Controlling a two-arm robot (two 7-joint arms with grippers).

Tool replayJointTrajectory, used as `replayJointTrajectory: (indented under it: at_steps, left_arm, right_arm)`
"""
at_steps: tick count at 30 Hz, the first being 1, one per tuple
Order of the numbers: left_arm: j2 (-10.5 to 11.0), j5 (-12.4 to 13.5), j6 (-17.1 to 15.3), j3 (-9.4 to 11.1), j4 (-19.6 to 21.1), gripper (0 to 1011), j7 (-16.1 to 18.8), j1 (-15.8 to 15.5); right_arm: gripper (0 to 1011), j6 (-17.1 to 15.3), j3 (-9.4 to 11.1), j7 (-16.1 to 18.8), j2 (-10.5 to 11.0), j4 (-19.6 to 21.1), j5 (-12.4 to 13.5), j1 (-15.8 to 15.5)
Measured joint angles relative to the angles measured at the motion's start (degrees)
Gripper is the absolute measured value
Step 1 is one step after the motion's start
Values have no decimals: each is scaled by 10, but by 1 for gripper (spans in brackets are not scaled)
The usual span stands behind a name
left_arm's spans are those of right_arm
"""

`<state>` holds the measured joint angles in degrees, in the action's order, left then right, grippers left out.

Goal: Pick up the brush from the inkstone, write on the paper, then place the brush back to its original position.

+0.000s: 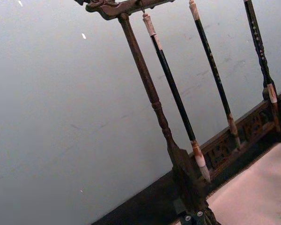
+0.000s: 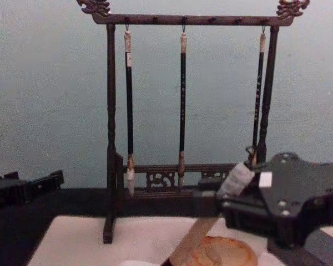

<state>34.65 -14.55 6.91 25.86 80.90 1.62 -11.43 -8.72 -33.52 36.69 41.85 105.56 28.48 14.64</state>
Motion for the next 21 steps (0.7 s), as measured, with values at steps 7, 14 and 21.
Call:
replayJointTrajectory:
  at_steps: [7,14,21]
  left_arm:
    - [0,0,0,0,0,1002,0,0]
    - [0,0,0,0,0,1002,0,0]
    - [0,0,0,0,0,1002,0,0]
  right_arm:
    - [168,-3,1,-8,6,-6,-9,-9]
    - [168,-3,12,-12,15,-10,-10,-18]
    - [168,1,31,-14,26,-16,-7,-29]
